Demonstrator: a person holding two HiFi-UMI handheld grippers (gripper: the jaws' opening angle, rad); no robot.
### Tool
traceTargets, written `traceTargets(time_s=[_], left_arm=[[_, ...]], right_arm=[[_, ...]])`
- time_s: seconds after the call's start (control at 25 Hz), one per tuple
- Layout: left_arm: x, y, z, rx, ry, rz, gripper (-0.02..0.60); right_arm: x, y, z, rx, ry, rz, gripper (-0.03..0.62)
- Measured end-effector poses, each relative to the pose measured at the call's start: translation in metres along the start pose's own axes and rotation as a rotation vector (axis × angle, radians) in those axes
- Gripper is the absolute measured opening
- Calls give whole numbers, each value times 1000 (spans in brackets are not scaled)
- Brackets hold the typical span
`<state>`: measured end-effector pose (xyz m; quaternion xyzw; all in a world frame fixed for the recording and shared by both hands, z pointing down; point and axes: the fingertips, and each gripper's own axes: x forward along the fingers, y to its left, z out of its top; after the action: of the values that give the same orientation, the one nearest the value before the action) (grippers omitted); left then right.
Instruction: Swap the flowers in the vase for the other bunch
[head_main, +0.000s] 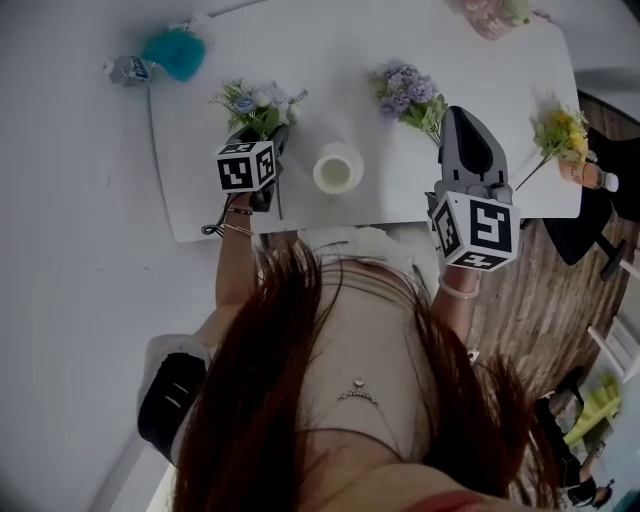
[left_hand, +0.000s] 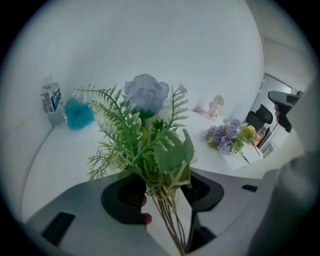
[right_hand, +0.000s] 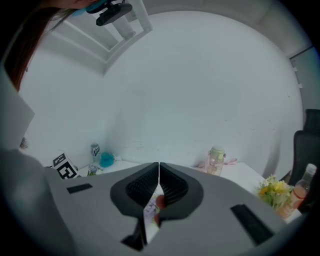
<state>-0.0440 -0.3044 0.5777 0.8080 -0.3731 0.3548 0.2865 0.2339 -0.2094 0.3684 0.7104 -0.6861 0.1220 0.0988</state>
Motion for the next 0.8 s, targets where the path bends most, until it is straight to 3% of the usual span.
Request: traceTargets(time_s=[0.32, 0.8], left_arm=[[-6, 6, -5, -18, 18, 4, 308], [-42, 13, -15, -56, -35, 29, 330]], right_arm=[[-4, 5, 1, 1, -8, 4, 28], [-14, 24, 12, -15, -44, 52, 28]])
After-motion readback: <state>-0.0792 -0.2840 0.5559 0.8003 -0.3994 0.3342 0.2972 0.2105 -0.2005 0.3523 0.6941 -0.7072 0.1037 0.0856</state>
